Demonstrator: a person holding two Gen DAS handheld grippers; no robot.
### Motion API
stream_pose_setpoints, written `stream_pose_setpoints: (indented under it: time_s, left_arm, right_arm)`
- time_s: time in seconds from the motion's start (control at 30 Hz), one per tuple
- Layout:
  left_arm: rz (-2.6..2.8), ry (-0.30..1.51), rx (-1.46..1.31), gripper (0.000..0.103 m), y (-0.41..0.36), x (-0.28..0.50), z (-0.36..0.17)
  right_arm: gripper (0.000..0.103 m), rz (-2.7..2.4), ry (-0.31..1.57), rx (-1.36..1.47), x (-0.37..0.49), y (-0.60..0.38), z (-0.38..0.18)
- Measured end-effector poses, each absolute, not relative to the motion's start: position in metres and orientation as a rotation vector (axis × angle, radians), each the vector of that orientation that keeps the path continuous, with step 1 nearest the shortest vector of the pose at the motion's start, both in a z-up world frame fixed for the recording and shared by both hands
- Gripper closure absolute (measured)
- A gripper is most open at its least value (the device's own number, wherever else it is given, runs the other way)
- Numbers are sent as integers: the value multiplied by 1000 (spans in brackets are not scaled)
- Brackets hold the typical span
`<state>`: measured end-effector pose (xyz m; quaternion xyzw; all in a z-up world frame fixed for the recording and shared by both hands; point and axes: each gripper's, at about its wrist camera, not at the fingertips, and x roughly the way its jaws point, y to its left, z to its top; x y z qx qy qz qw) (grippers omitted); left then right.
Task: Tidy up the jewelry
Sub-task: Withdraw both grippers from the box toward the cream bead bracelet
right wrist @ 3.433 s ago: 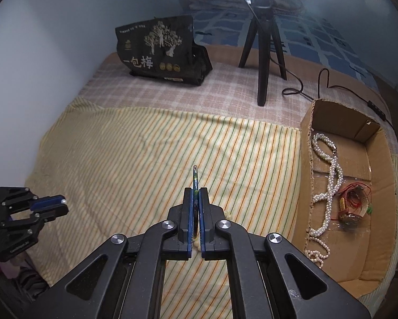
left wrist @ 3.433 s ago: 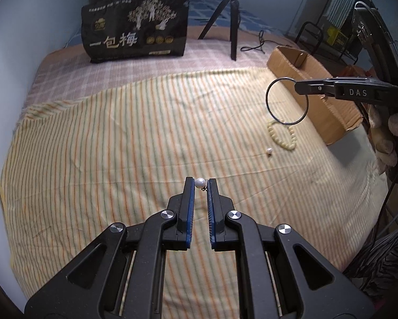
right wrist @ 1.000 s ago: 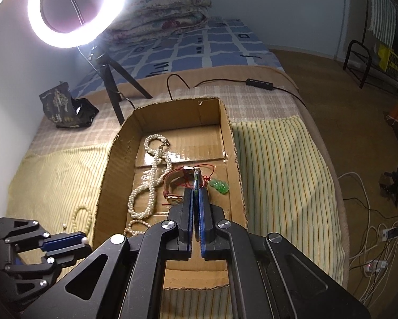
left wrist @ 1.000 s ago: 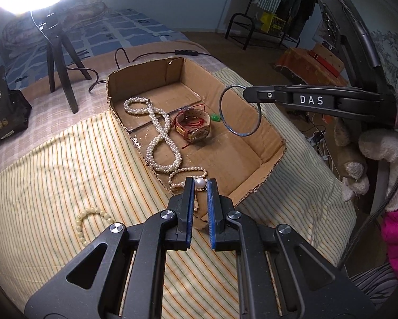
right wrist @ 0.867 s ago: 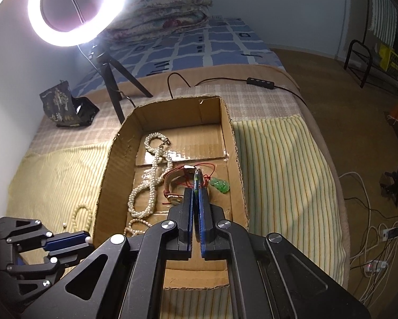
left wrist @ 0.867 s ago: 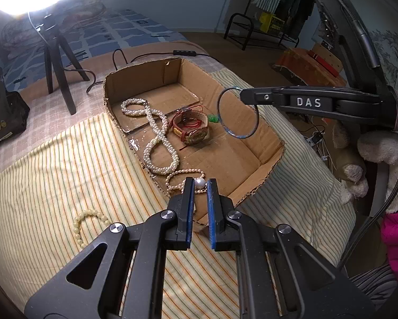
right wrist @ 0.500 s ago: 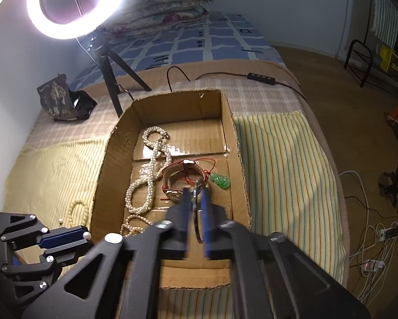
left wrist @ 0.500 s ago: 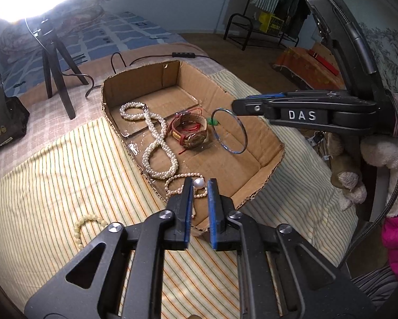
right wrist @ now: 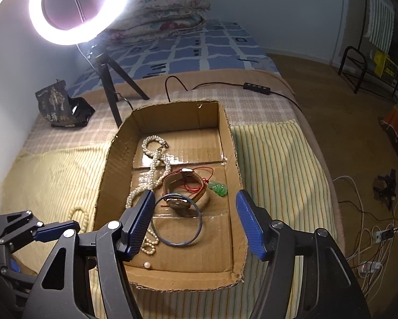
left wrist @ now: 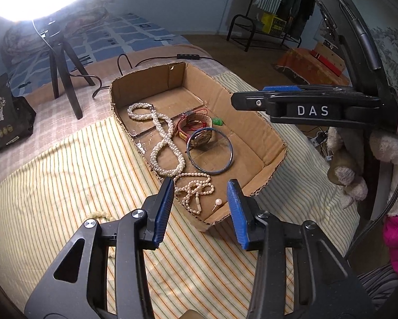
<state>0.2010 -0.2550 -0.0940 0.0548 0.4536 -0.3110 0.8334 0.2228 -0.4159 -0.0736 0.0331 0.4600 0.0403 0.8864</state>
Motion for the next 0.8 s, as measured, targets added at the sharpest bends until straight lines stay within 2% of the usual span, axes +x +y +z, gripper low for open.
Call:
stream_pose_setpoints:
  time_s: [0.8]
  left_arm:
    - [-518, 932, -1, 61, -166, 194, -46]
  right_arm:
    - [40, 131, 870, 92, 188, -399, -32]
